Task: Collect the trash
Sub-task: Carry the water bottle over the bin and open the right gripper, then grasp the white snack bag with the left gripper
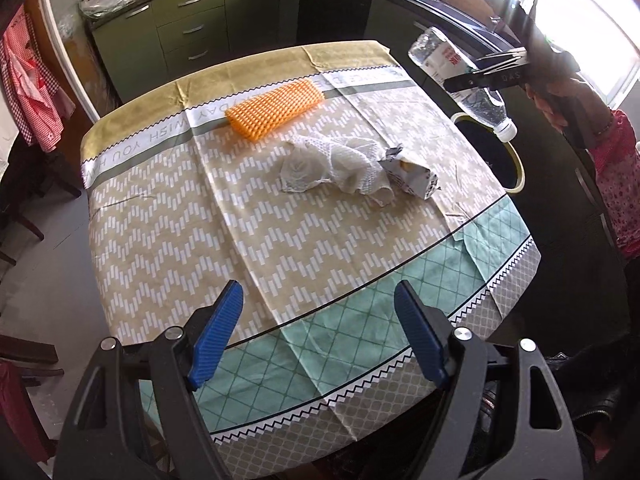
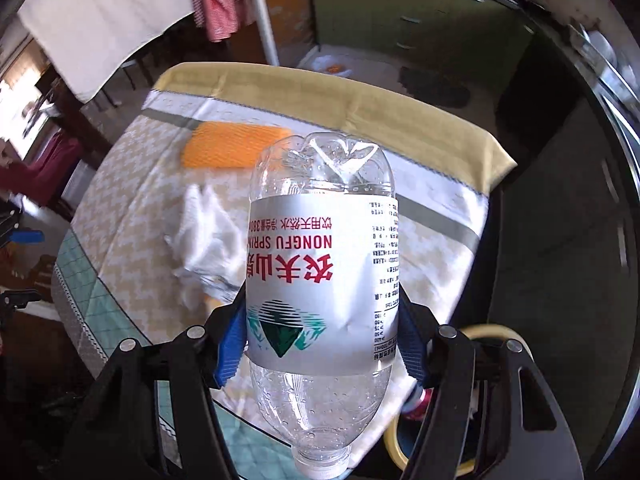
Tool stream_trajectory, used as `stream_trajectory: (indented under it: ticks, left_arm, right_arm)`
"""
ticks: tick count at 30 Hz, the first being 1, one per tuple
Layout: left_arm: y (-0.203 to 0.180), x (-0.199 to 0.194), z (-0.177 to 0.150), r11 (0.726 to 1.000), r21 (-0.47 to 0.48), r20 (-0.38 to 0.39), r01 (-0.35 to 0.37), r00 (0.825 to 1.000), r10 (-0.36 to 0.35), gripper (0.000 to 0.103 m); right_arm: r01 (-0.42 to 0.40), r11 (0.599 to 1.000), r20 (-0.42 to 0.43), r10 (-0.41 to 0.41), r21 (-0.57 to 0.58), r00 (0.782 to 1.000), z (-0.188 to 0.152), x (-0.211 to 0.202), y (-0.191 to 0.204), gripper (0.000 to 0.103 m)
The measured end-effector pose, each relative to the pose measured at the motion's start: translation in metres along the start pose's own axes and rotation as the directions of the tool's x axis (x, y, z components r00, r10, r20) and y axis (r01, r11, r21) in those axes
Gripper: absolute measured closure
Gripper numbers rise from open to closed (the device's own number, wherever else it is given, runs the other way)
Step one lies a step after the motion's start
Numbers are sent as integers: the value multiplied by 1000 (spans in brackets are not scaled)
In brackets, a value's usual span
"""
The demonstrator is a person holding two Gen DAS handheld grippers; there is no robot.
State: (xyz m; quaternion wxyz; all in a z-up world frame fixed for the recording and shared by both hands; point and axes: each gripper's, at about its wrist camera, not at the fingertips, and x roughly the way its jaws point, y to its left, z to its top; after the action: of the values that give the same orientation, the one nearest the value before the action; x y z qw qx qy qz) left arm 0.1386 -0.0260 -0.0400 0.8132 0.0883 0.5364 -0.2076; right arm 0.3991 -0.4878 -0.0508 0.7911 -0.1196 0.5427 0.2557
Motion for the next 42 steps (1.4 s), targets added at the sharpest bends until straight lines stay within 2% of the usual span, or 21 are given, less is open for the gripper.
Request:
stream_trajectory:
  ticks: [3,6,9,16,17,19,23,26,28,31,35,40,42]
  left_arm:
    - [-18,7,12,999,42,-8,13,1000,-13,29]
    - [-36,15,23,997,78,-22,21,1000,-19,28]
    - [-51,22,33,994,110,-38,24,999,-20,28]
    - [-77,34,48,987,160,-76,23,997,-11,28]
    - [-80,36,50,986,162,-80,23,997,-10,27]
    - [-84,40,54,985,168,-90,28,996,-14,26]
    - [-94,55,67,986,151,-119,74,991,-57,25]
    - [-103,72,81,989,117,-151,93,986,-75,25]
    - [-107,88,92,993,68,-183,100,979,-86,25]
    - [-107,117,108,993,-53,-243,101,964,-111,25]
    - [-103,149,120,980,-195,-290,47,951,-104,26]
    - [-109,170,129,963,-268,-301,22,948,-105,27]
    - [-111,176,132,957,-289,-300,23,947,-113,32]
  right_arm:
    - [74,988,-17,-72,132,997,-41,0,-66,39]
    - [131,960,-53,-122,246,991,-78,8,-123,39]
    - [162,928,-96,-137,336,986,-107,26,-168,39]
    - [187,891,-168,-127,414,978,-135,67,-219,37]
    - [212,884,-184,-146,417,972,-136,72,-223,29]
    - [250,869,-179,-190,426,965,-140,72,-228,24]
    - [186,859,-114,-150,477,982,-150,54,-227,24]
    - [167,865,-85,-143,473,986,-159,39,-216,24]
    - [149,870,-72,-131,470,989,-162,33,-206,24]
    - [141,877,-69,-123,460,990,-171,27,-192,24]
    - [112,887,-49,-101,448,994,-186,21,-177,24]
    - [74,897,4,-84,436,996,-202,17,-154,24]
    - [77,898,21,-95,433,995,-210,16,-147,24]
